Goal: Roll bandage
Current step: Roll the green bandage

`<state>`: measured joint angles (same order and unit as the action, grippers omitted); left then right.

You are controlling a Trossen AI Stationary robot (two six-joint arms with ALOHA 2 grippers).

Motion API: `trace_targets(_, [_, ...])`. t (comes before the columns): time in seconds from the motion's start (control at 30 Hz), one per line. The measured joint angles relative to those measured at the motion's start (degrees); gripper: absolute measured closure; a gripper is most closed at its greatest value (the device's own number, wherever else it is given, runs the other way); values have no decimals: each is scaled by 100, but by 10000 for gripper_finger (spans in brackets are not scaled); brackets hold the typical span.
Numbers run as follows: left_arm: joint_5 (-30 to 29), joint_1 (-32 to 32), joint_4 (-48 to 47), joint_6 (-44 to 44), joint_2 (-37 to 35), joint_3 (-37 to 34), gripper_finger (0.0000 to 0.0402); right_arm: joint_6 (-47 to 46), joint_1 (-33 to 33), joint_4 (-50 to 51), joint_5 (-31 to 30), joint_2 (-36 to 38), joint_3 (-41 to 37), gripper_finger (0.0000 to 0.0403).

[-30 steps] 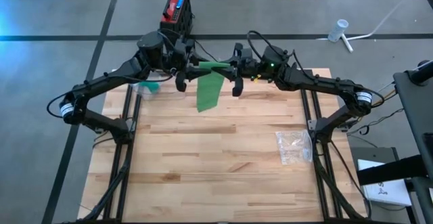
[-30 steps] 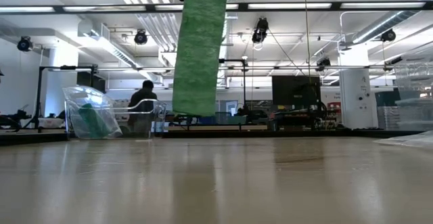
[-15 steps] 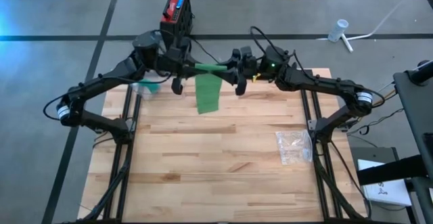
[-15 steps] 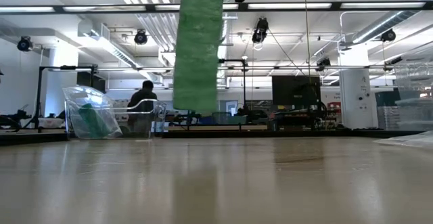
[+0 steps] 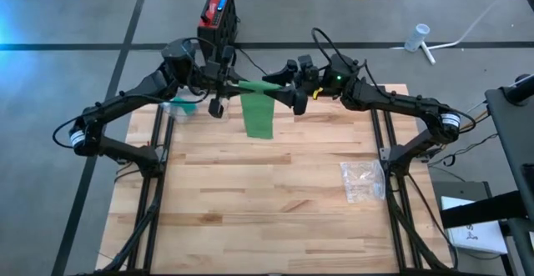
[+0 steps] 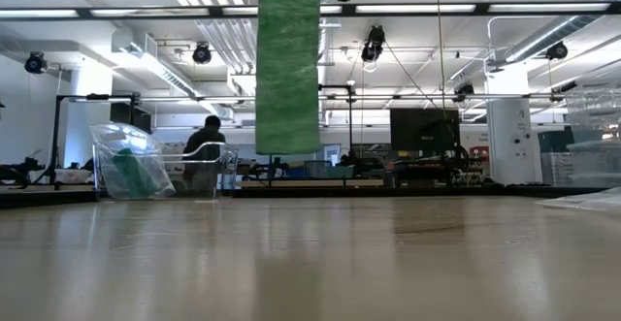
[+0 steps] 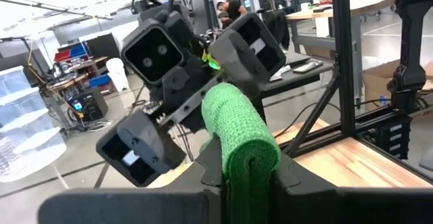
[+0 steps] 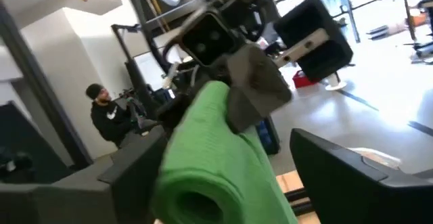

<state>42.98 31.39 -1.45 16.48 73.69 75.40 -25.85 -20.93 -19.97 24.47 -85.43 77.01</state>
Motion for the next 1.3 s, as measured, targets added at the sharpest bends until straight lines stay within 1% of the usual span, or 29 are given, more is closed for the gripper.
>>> trace_targets(0.1, [-2, -1, -3, 1, 0, 0, 371, 112, 0, 4, 50, 0, 31, 92])
trace_targets(0.37, [-50, -8, 1, 220, 0, -2, 371, 136, -11, 4, 84, -20, 51, 93])
trace_targets(0.6, [-631, -8, 98, 267, 0, -4, 369, -19, 24, 200, 281, -24, 51, 104])
trace_targets(0.8, [-711, -10, 42, 643, 0, -4, 368, -56, 48, 295, 250, -20, 51, 116])
trace_targets(0.93, [-740, -8, -1, 881, 0, -7, 369, -11, 26, 359, 172, -20, 51, 110])
trace_targets(1.03, [-774, -1, -31, 1231, -7, -7, 369, 89, -5, 344, 7, -17, 51, 93])
trace_targets(1.17, [-797, 14, -416, 2274, -11, -7, 370, -40, -74, 294, -78, -17, 51, 67])
trace_targets(1.3, [-773, 14, -614, 3186, -7, -11, 371, -23, -89, 297, -437, -13, 51, 55])
